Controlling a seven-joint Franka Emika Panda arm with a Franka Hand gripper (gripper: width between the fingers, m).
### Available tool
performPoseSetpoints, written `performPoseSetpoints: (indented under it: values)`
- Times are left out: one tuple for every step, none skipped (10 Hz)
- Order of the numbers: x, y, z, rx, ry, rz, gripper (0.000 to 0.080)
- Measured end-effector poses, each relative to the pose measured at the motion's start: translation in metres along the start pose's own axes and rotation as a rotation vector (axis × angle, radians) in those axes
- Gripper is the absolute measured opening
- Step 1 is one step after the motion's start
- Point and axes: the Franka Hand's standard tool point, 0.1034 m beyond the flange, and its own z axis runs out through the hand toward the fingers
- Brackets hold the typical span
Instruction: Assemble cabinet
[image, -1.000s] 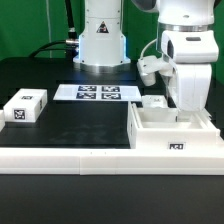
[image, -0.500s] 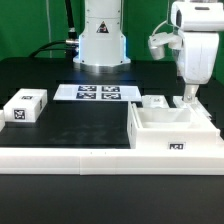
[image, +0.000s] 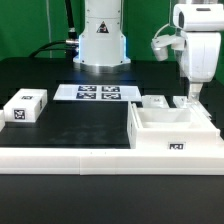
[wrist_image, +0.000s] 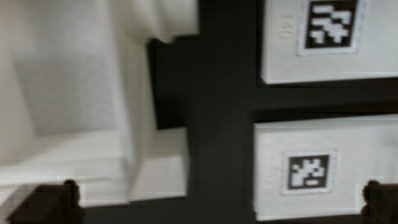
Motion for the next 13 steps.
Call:
performPoseSetpoints:
  values:
    - [0.005, -0.011, 0.0, 0.012, -0.004, 0.017, 0.0798]
    - [0.003, -0.009, 0.001, 0.012, -0.004, 0.016, 0.0798]
    - [0.002, -0.009, 0.001, 0.013, -0.004, 0.019, 0.0798]
    - [0.002, -0.009, 0.001, 0.014, -0.004, 0.018, 0.0798]
    - [0.002, -0.011, 0.003, 0.016, -0.004, 0.018, 0.0798]
    - [0.004, -0.021, 0.011, 0.008, 0.013, 0.012, 0.0798]
    - [0.003, -0.033, 0.021, 0.019, 0.018, 0.006, 0.0798]
    - [0.002, -0.037, 0.028, 0.027, 0.021, 0.008, 0.0798]
    - [0.001, -0.039, 0.031, 0.033, 0.02, 0.01, 0.0798]
    - [0.001, -0.041, 0.035, 0.031, 0.028, 0.012, 0.0798]
    - [0.001, -0.044, 0.039, 0.035, 0.032, 0.013, 0.0798]
    - [0.001, -0.046, 0.043, 0.044, 0.031, 0.015, 0.0798]
    - [0.0, -0.046, 0.045, 0.046, 0.031, 0.016, 0.0798]
